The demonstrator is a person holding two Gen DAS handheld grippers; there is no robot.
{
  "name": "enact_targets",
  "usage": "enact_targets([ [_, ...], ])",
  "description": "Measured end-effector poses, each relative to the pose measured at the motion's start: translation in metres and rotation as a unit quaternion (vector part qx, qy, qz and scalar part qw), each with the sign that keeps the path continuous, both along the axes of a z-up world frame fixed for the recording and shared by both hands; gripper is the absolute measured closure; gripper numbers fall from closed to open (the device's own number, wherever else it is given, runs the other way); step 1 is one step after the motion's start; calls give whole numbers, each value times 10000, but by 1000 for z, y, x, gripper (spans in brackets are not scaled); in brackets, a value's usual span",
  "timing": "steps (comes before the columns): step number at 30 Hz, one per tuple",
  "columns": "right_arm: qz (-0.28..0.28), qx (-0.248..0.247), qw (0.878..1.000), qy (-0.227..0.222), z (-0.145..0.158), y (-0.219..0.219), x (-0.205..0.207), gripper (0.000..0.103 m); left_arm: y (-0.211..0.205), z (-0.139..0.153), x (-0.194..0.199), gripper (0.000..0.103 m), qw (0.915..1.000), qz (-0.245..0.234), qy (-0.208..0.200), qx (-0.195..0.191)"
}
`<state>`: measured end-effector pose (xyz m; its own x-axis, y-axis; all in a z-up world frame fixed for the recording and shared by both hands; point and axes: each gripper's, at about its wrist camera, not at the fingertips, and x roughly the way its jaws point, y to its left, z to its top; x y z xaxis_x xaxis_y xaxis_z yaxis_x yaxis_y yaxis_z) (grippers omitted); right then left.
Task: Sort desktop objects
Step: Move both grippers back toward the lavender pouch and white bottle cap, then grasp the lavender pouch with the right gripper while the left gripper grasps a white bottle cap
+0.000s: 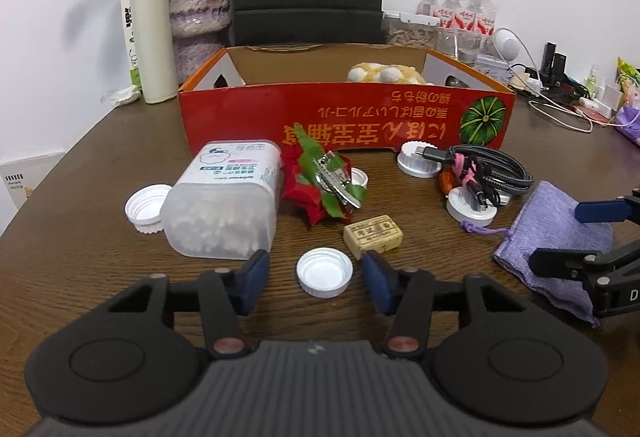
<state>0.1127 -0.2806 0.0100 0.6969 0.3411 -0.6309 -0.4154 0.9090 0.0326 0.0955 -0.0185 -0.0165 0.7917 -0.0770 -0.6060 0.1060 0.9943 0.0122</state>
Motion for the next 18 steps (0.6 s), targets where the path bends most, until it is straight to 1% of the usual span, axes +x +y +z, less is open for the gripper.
enact_targets([
  [5, 113, 50, 9999, -54, 1, 2, -4, 21, -1, 0, 0, 53, 10000, -9, -3, -18],
  [11, 225, 131, 9996, -113, 3, 6, -12, 42, 0, 1, -1, 53, 10000, -7, -2, -20],
  [14, 257, 200, 9994, -124, 5, 6, -15, 57, 0, 1, -1, 54, 10000, -11, -3, -16],
  [16, 250, 272, 9992, -123, 5, 6, -16, 78, -1, 1, -1, 56, 10000, -22, -7, -17],
  [18, 224, 379, 9990, -87, 6, 5, -16, 85, -1, 1, -2, 59, 10000, -47, -13, -18],
])
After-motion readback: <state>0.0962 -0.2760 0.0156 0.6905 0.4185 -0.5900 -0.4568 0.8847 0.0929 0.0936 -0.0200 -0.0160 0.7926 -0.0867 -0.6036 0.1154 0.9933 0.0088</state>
